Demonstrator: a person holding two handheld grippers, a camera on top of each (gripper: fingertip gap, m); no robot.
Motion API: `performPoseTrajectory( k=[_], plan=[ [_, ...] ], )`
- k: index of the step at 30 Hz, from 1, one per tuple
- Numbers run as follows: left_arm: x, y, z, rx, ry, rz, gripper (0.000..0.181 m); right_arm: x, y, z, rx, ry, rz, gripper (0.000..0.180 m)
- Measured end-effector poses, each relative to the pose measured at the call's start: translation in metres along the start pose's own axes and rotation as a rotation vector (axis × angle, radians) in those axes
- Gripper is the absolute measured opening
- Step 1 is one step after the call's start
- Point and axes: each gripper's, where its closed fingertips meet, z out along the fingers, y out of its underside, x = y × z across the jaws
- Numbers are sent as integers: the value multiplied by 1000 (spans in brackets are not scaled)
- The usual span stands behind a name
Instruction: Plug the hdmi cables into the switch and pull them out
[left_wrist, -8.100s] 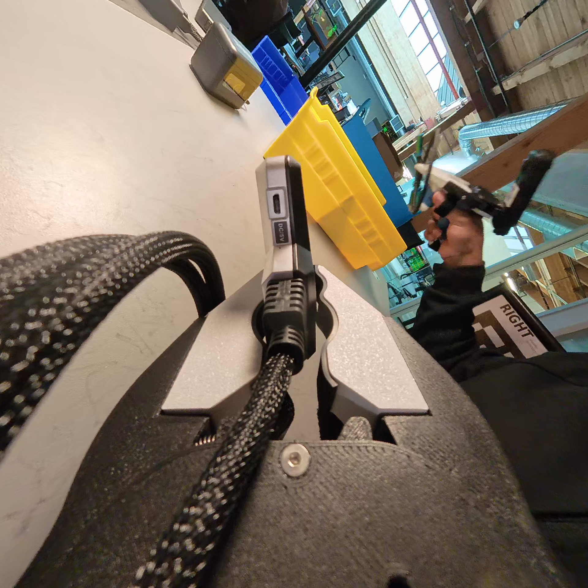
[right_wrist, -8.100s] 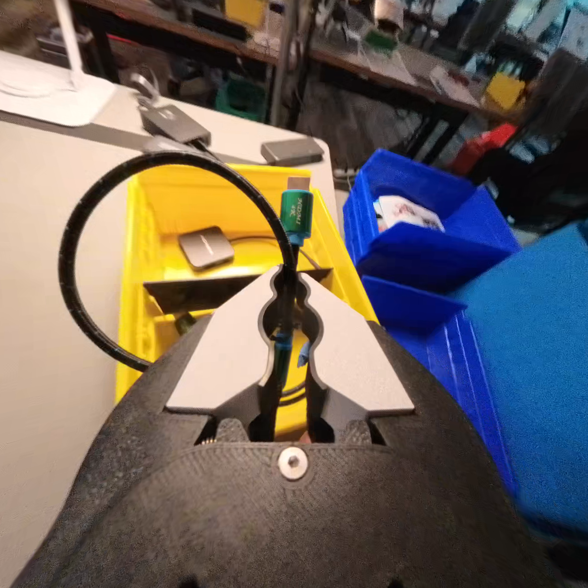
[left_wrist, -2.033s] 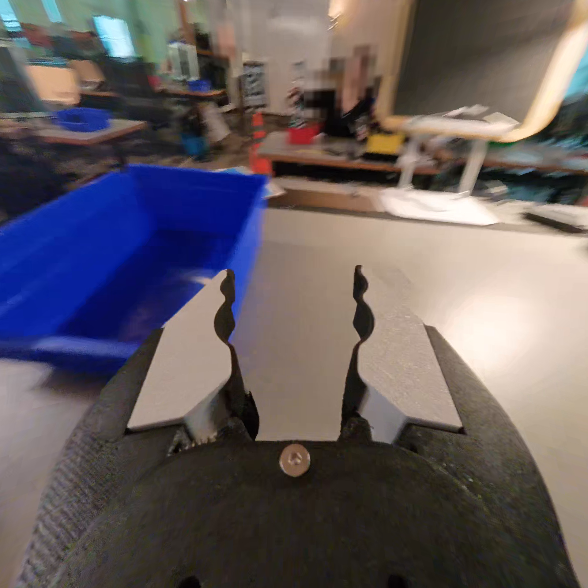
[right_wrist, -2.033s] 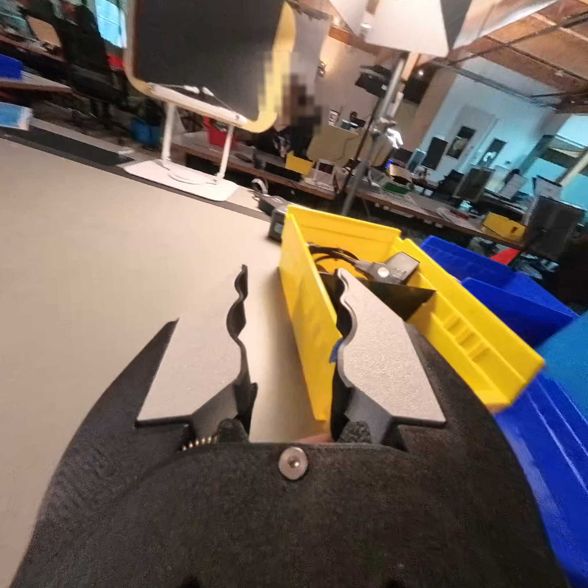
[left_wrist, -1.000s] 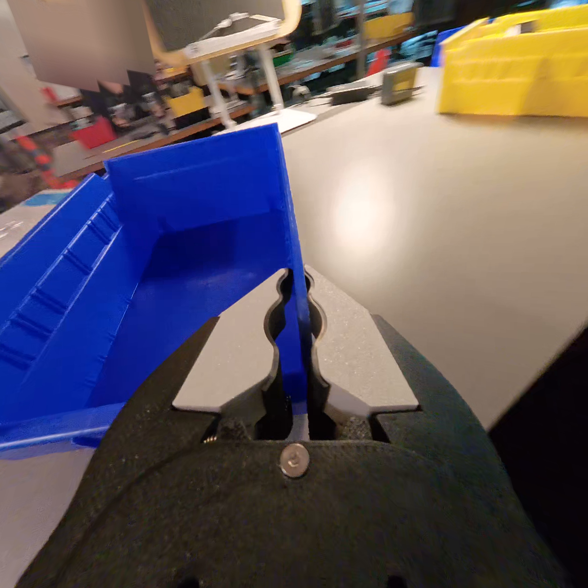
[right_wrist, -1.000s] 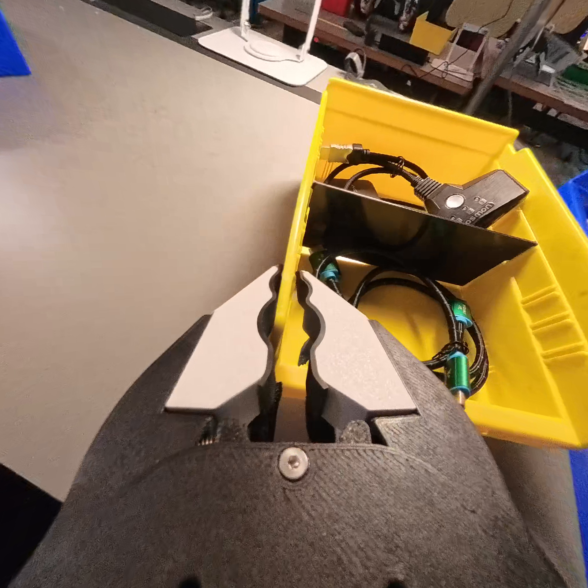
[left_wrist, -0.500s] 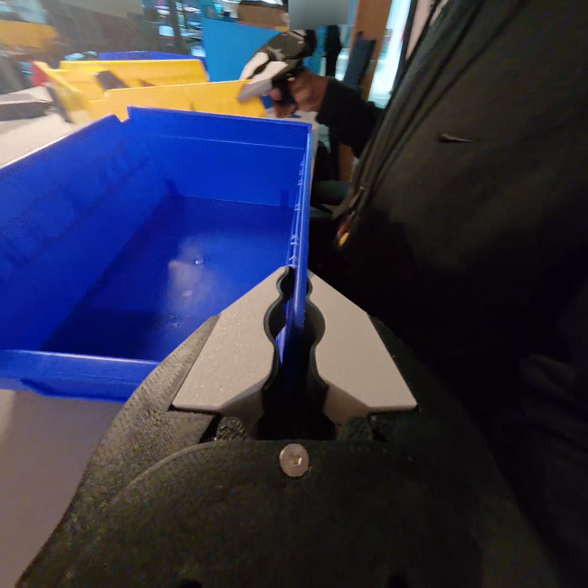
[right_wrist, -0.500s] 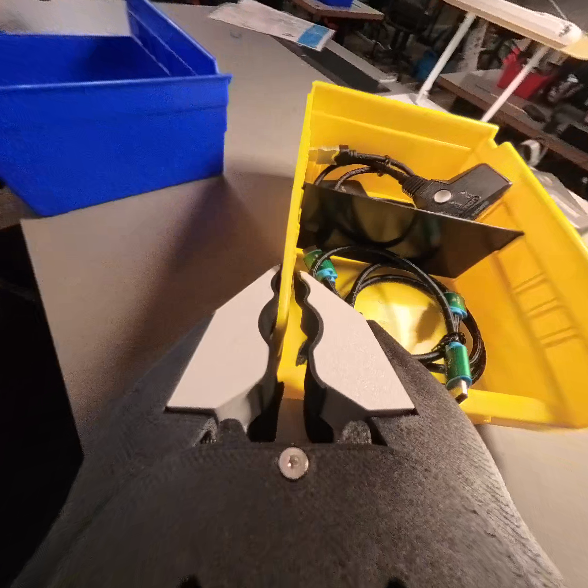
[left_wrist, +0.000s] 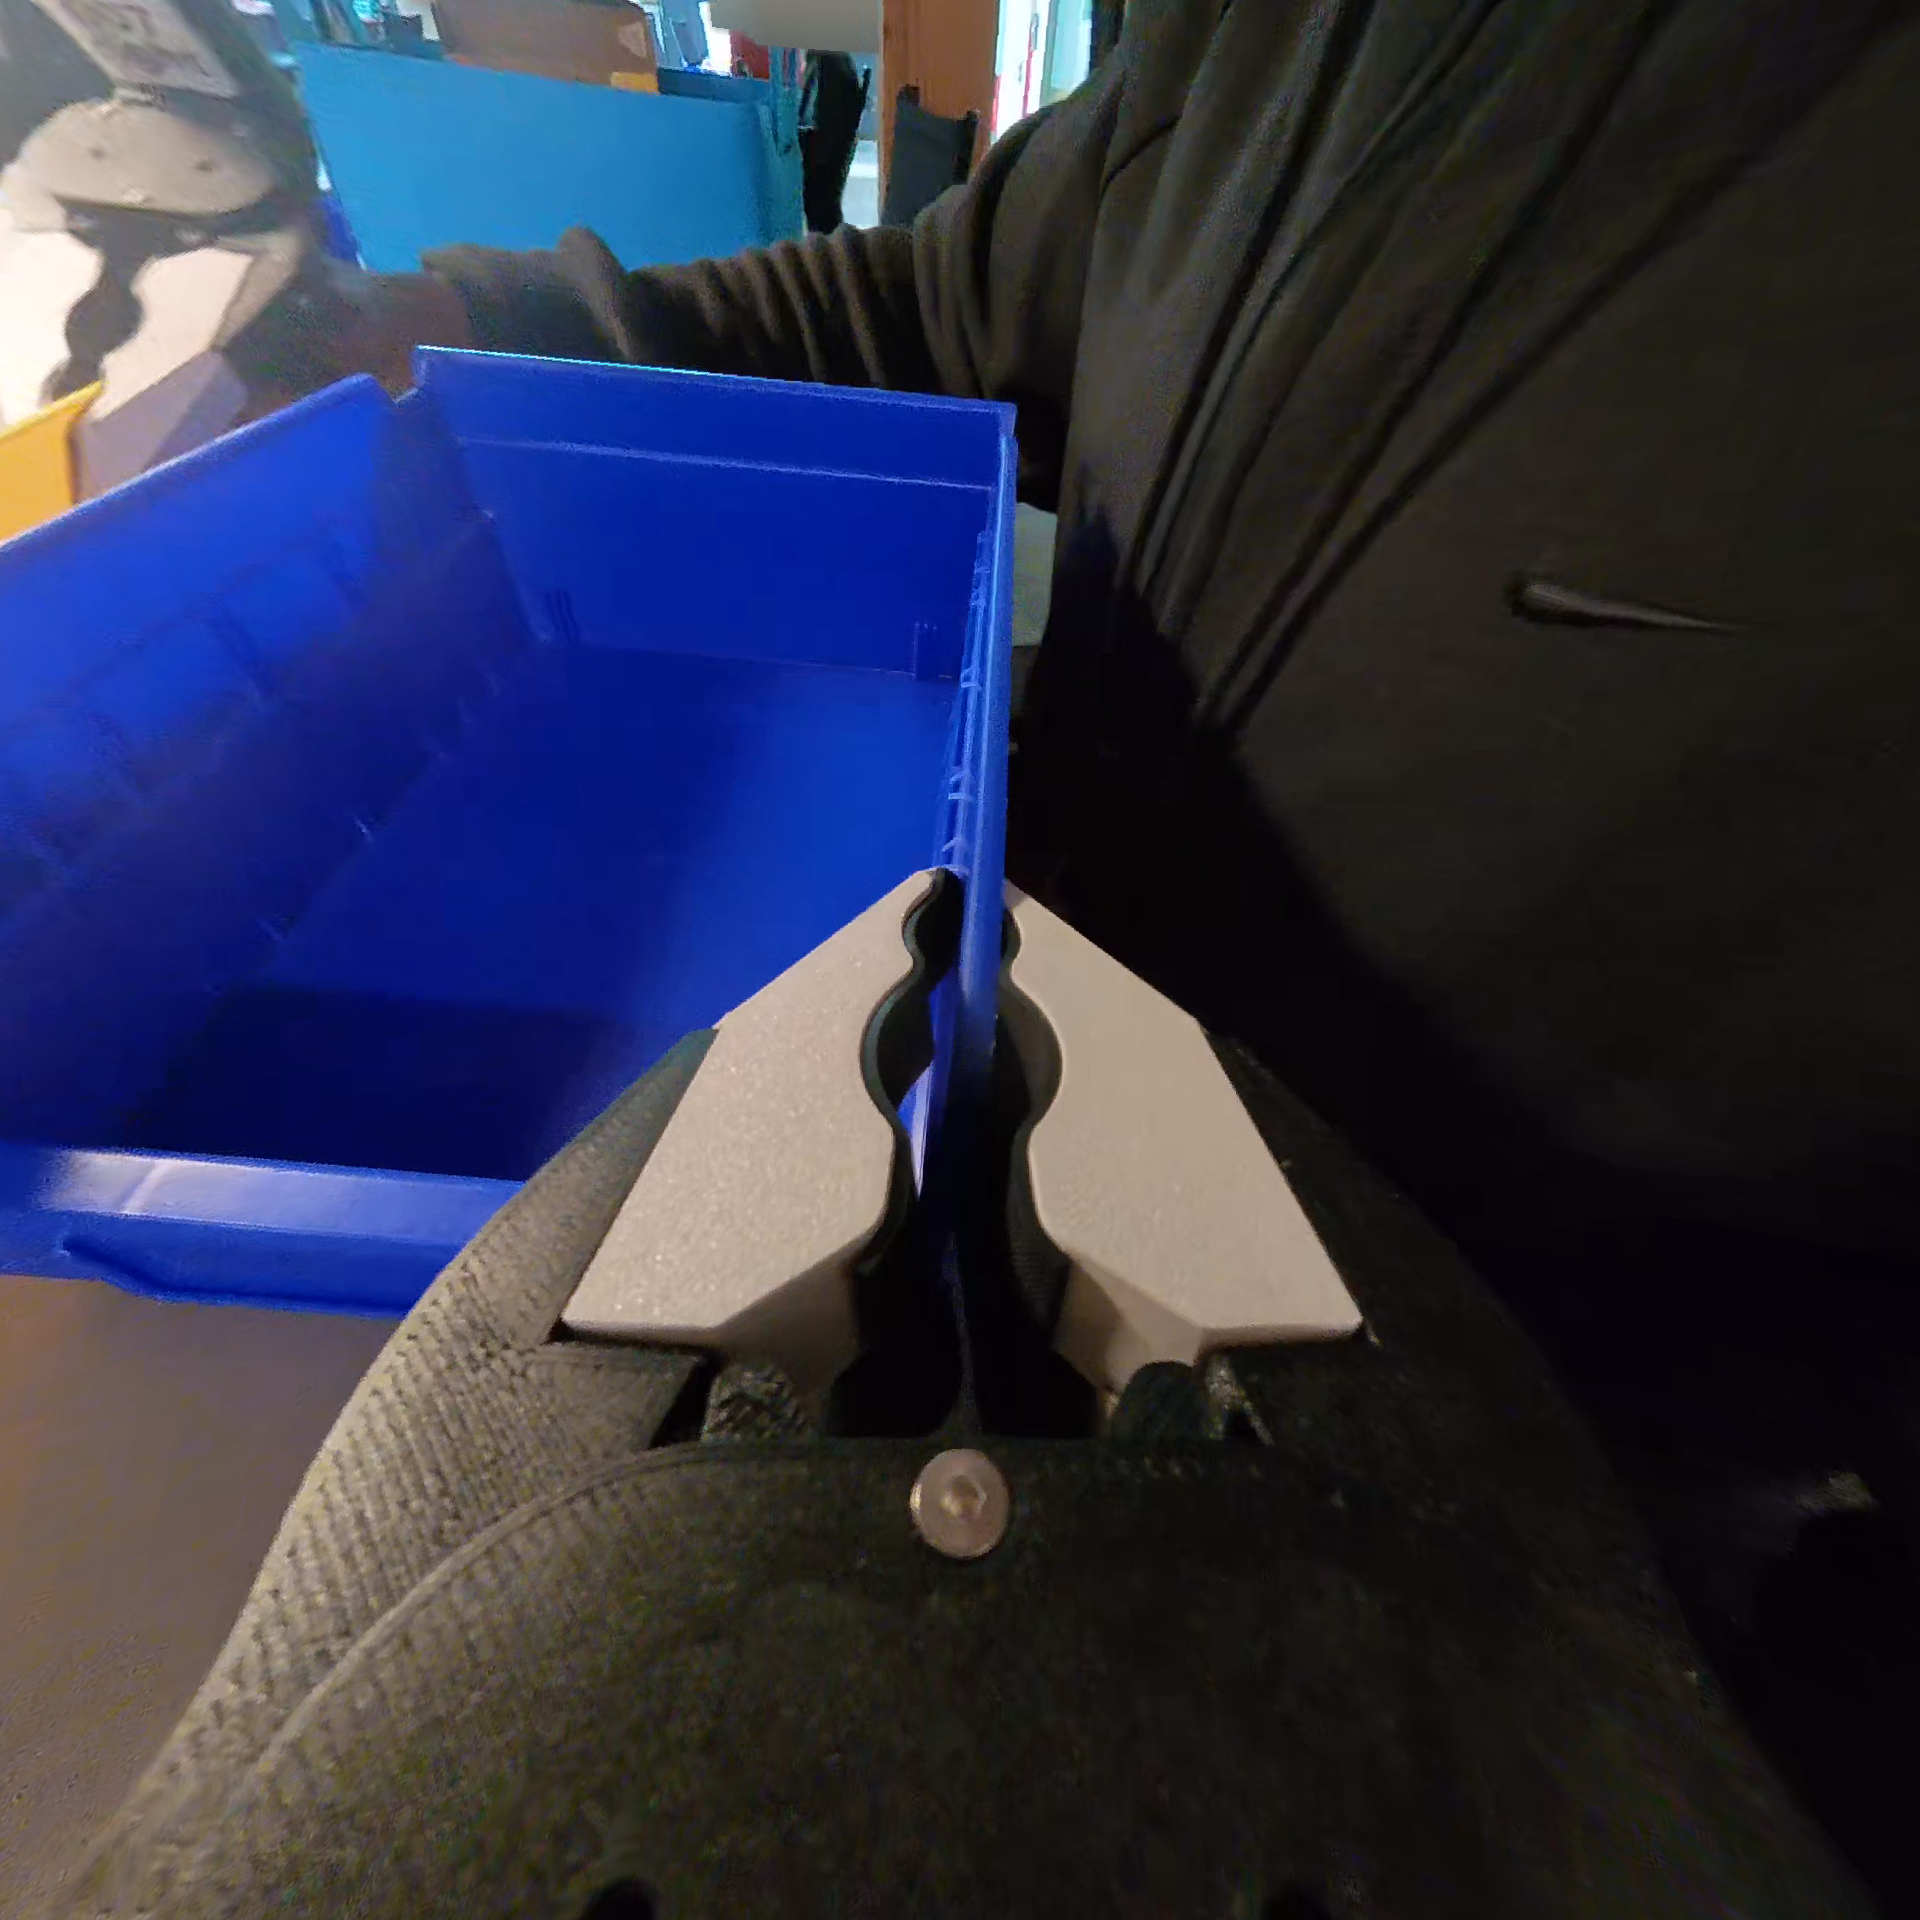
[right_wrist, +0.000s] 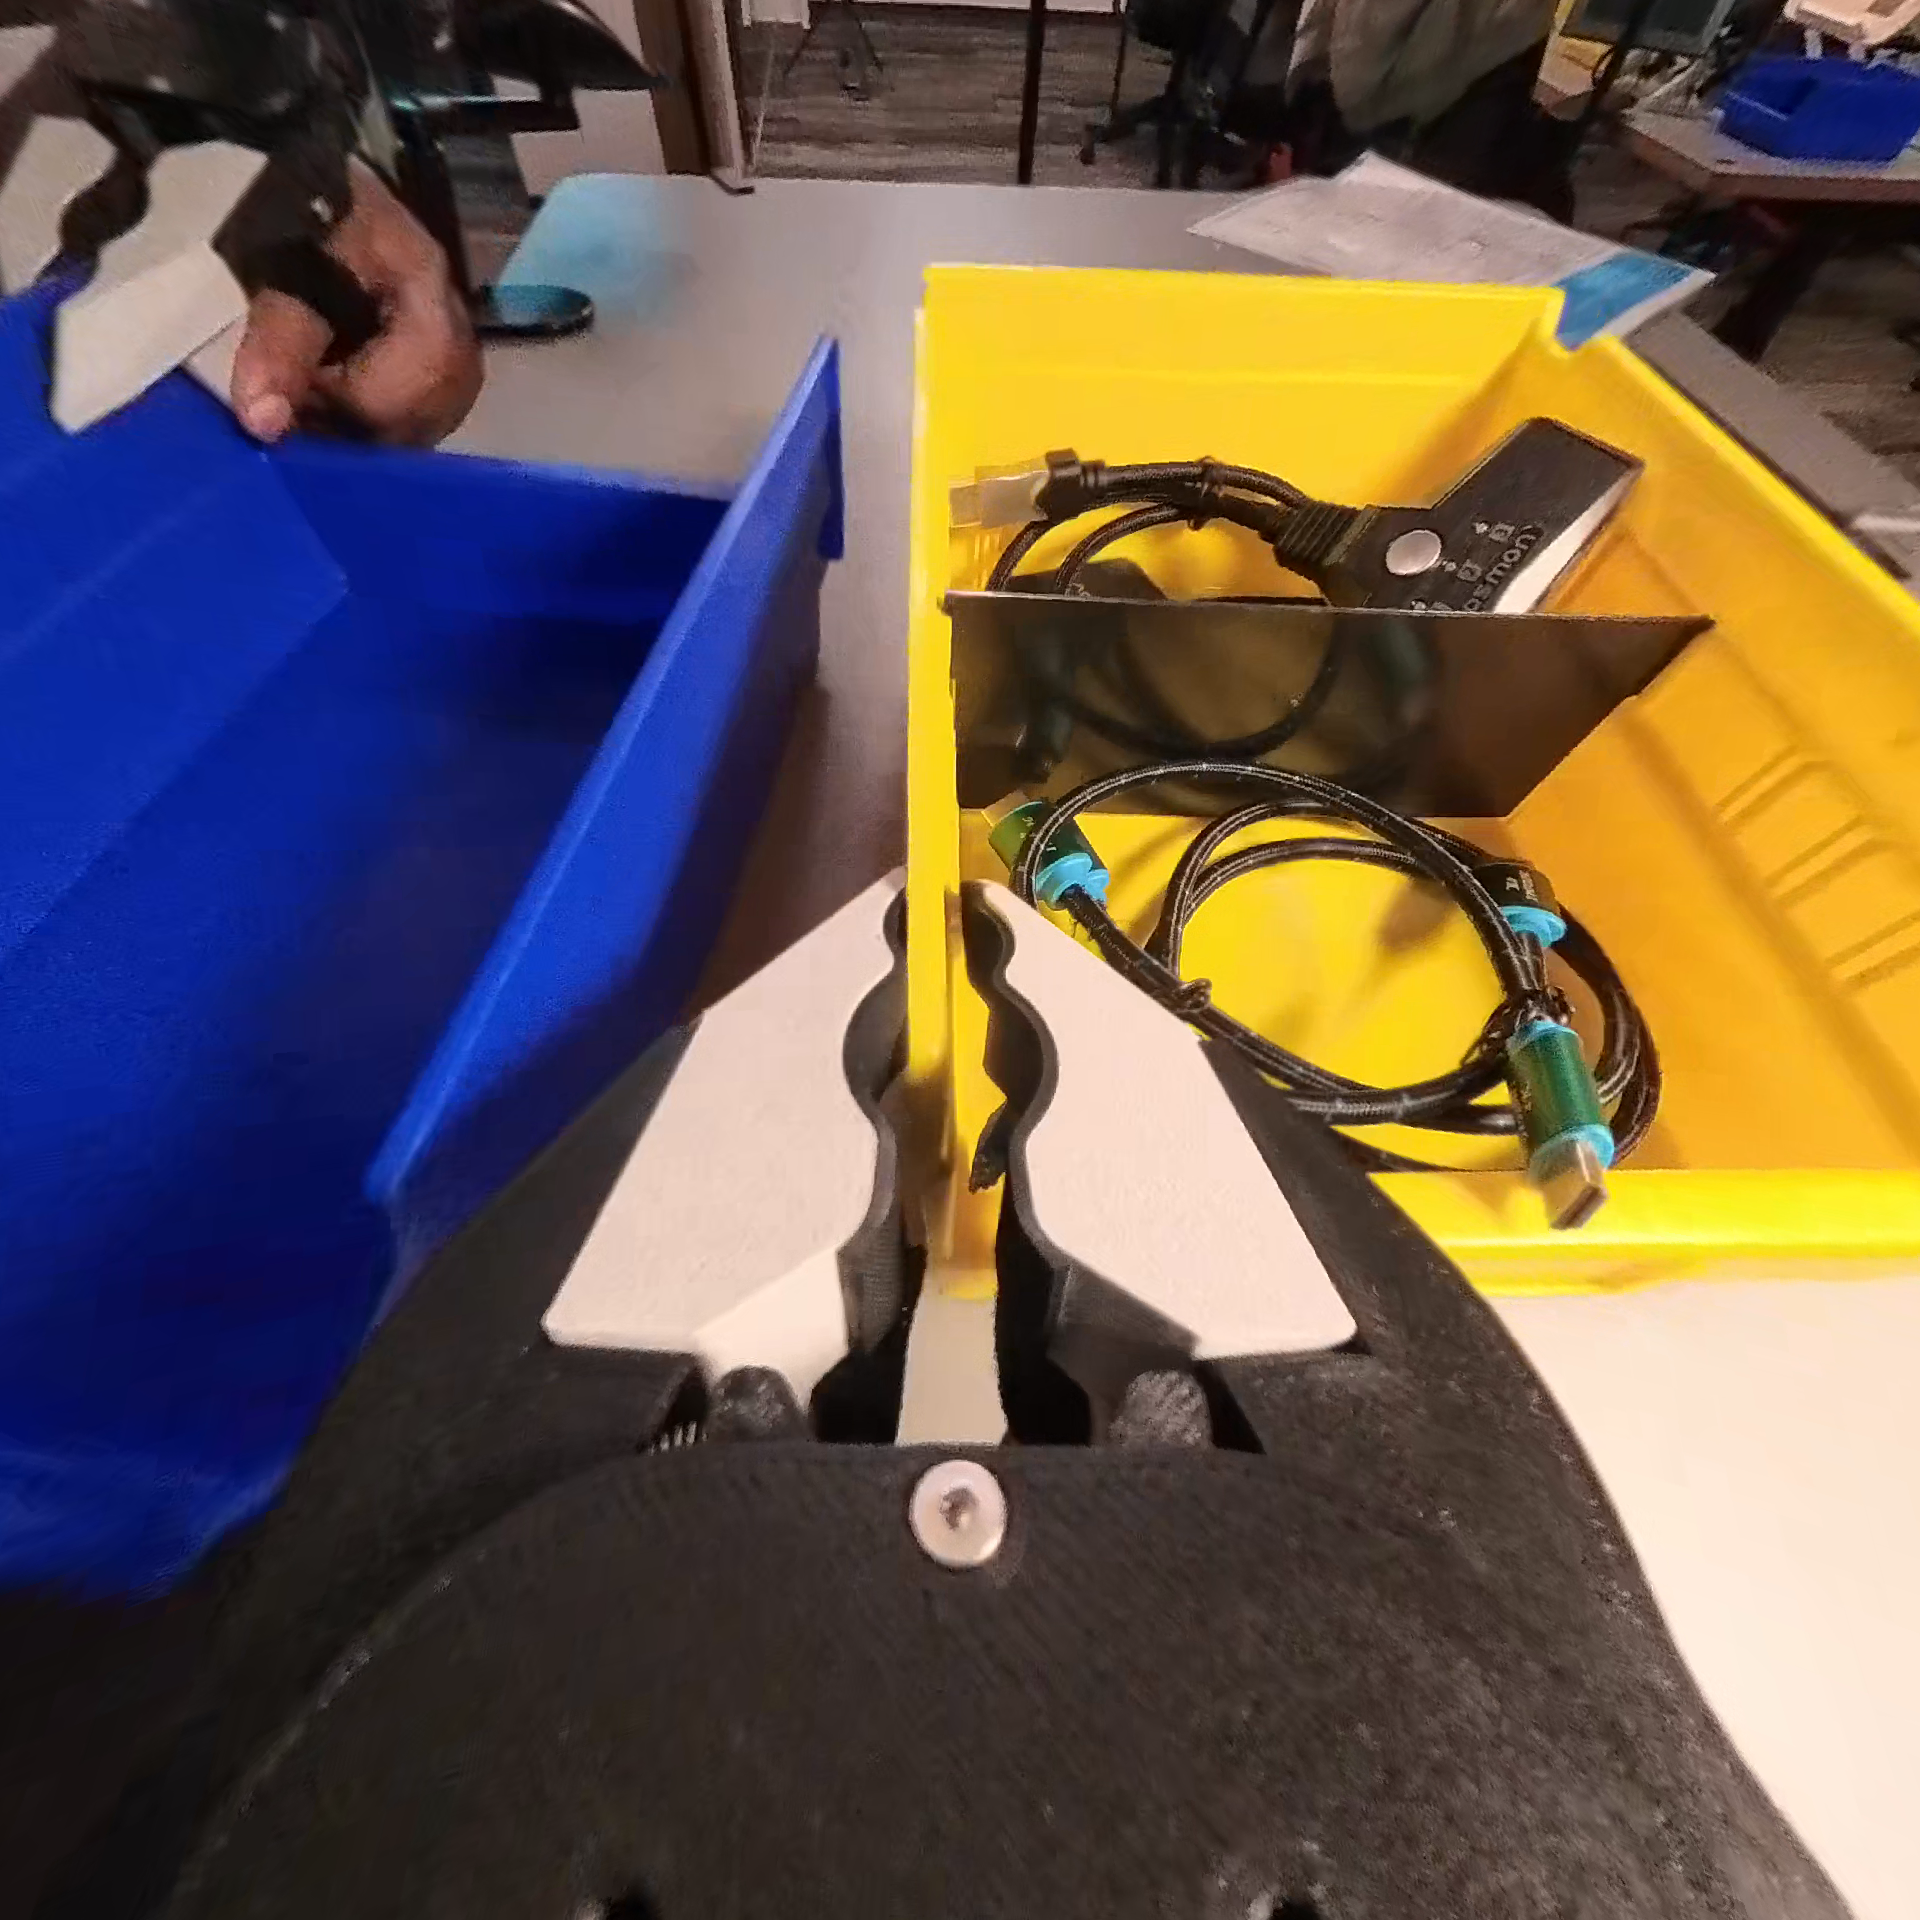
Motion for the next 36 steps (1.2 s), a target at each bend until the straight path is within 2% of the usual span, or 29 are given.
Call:
performPoseTrajectory(
  k=[3, 4, 6, 9, 11, 13, 16, 18, 21, 23, 24, 26, 29, 32, 34, 35, 36],
  plan=[
    [-9, -6, 14, 5, -47, -1, 4, 14, -10, 15, 0, 30, 6, 11],
    [-10, -6, 13, 0, -59, -17, 10, 18, -15, 11, 10, 57, 1, 17],
    [-2, -16, 3, 24, -43, -61, 40, 26, -29, -13, 44, 114, 11, 31],
    [-9, -44, -31, 136, -145, -45, 48, 37, -48, -69, 116, 238, 81, 38],
    [-43, -67, -65, 241, -321, -101, 51, 28, -51, -100, 146, 276, 216, 48],
    [-98, -77, -105, 316, -554, -230, 54, 0, -42, -114, 127, 265, 332, 67],
    [-182, -66, -155, 340, -848, -473, 57, -44, -16, -116, 65, 267, 493, 84],
    [-228, -54, -167, 307, -903, -588, 61, -65, -2, -111, 37, 280, 581, 94],
    [-279, -33, -160, 169, -903, -710, 72, -87, 14, -94, -7, 275, 662, 92],
    [-298, -15, -148, 30, -897, -751, 71, -97, 37, -84, -152, 298, 644, 80],
    [-304, -6, -146, -34, -915, -748, 61, -98, 44, -84, -204, 309, 614, 69],
    [-310, 11, -143, -161, -931, -705, 24, -99, 44, -87, -240, 277, 574, 58],
    [-307, 13, -144, -179, -883, -669, 17, -81, 52, -106, -340, 312, 487, 48],
    [-304, 19, -163, -253, -906, -621, 16, -47, 66, -141, -473, 419, 401, 48],
    [-305, 27, -191, -337, -969, -607, 16, -24, 77, -171, -573, 509, 370, 50],
    [-306, 32, -212, -396, -1029, -609, 23, -15, 80, -186, -617, 567, 361, 52],
    [-306, 38, -238, -473, -1119, -610, 37, -7, 77, -201, -638, 624, 354, 53]
  ],
)
